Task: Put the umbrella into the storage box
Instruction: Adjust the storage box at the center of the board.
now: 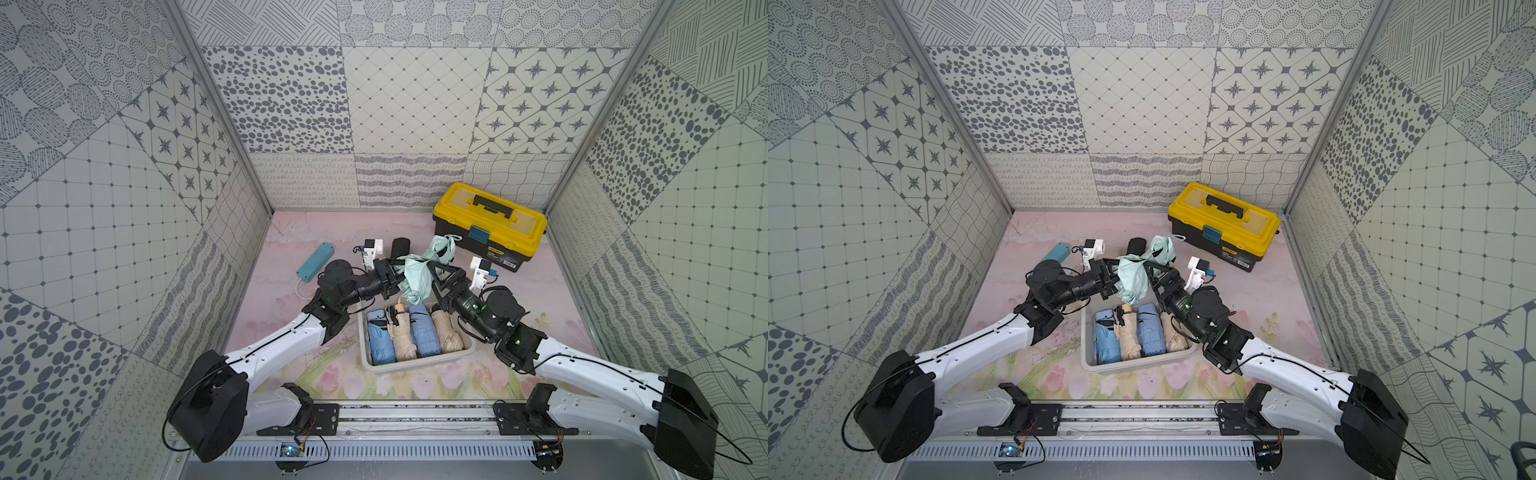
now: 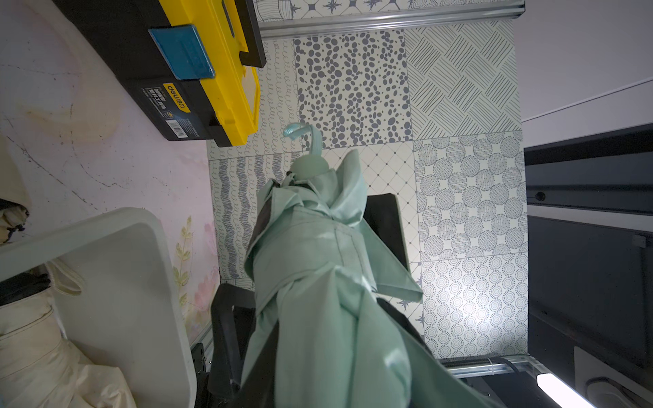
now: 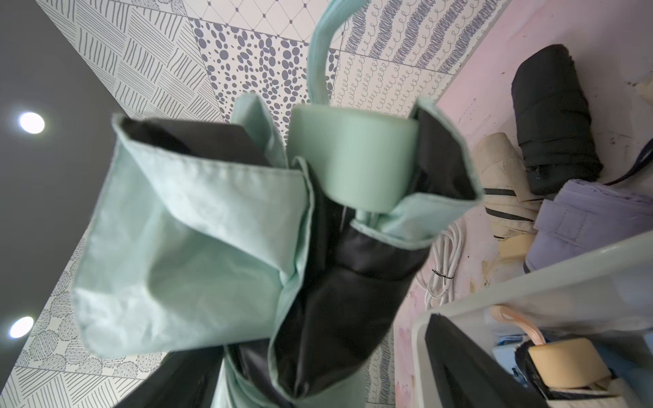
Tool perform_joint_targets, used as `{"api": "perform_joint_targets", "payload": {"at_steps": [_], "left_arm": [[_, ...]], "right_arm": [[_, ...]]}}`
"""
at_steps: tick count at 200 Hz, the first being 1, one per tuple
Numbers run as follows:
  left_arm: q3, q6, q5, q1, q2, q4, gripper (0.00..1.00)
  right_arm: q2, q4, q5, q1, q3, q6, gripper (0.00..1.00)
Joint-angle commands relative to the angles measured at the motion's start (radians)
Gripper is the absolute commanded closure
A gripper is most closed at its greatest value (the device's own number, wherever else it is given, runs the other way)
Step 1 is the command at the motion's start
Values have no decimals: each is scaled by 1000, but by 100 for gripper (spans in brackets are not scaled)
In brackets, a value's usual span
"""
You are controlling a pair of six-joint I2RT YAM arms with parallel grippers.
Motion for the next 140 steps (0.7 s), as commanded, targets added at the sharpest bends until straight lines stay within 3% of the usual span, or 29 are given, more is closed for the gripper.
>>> {"api": "perform_joint_targets", "payload": {"at_steps": [1, 35, 105, 122, 140], "left_arm": [[-5, 40, 29, -8, -16, 189, 73], [-3, 38, 50, -10, -15, 205, 73], [-29, 18, 79, -12, -29, 236, 70], [-46, 16, 78, -12, -46, 233, 62], [-69, 22, 75, -11, -75, 211, 44]], "right_arm": [[34, 132, 59, -11, 30, 35, 10], [82, 144, 79, -14, 63, 43, 17], [184, 189, 69, -14, 108, 60, 43], [191, 187, 67, -13, 105, 59, 50], [188, 180, 63, -14, 99, 52, 57]]}}
